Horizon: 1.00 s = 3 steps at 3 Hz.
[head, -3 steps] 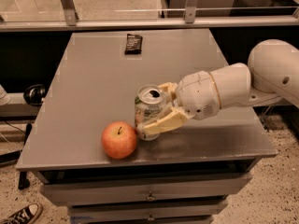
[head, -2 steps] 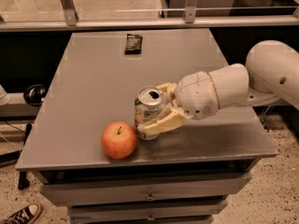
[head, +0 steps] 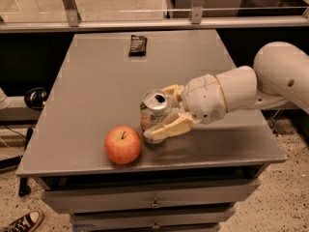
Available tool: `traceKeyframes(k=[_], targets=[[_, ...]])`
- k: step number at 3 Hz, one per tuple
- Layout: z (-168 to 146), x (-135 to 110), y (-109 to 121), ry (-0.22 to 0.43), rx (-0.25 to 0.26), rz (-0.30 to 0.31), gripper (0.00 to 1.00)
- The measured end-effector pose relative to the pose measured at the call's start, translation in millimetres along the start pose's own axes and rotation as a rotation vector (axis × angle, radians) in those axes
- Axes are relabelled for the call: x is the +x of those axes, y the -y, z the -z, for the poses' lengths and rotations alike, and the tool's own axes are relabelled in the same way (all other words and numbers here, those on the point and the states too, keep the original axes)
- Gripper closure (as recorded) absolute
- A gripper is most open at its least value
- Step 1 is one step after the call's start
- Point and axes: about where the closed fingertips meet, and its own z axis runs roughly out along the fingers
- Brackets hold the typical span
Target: Move 7up can near apple
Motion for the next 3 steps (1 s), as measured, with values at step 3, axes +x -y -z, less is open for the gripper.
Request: traceKeyframes(k=[3], targets=[[10.1, 5.6, 4.6, -0.013, 0.007, 0.002, 0.0]])
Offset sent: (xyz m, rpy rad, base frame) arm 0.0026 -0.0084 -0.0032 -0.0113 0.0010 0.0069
